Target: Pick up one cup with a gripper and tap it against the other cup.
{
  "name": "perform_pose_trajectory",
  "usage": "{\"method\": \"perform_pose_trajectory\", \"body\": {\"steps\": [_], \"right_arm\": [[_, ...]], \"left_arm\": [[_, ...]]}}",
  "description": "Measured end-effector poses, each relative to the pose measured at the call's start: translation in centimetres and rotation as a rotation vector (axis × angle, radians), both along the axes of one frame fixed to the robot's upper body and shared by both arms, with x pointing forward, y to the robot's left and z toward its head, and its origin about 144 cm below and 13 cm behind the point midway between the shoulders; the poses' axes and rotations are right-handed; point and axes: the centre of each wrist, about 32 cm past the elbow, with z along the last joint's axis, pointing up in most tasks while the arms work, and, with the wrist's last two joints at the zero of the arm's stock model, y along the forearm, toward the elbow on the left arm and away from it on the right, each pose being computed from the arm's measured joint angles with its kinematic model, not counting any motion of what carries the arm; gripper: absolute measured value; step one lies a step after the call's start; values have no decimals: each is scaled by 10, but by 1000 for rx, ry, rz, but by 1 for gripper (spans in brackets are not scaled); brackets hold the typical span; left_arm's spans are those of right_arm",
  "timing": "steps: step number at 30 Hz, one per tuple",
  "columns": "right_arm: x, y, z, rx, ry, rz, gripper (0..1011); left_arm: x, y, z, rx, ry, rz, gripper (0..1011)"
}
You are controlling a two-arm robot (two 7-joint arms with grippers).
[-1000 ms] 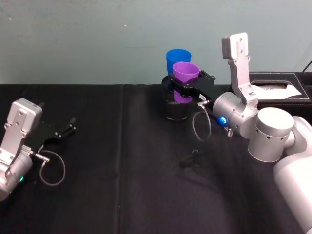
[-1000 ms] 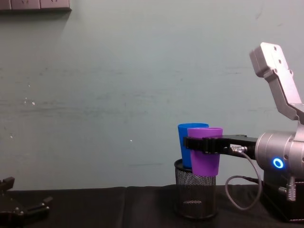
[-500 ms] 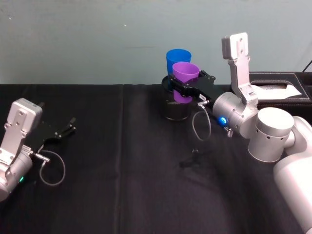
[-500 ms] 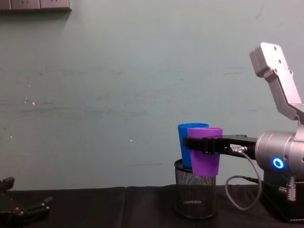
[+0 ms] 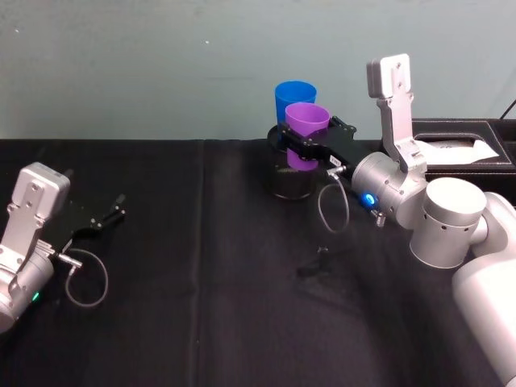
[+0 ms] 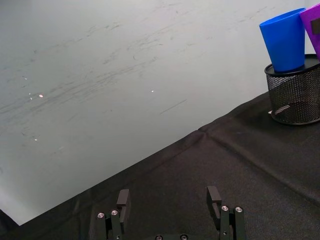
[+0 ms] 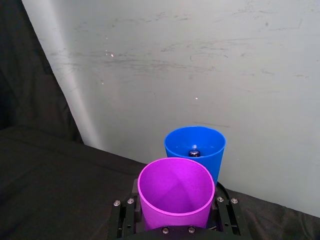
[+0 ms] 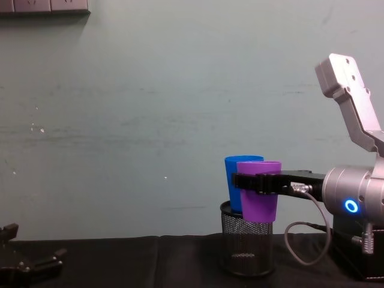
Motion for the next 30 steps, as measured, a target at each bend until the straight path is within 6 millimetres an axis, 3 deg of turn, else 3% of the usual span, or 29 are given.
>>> {"method": "perform_pose_trajectory", "body": {"steps": [30], "right_arm": [[0, 0, 0, 0, 0, 0, 731]], "left_arm": [[0, 0, 0, 0, 0, 0, 1000]]}}
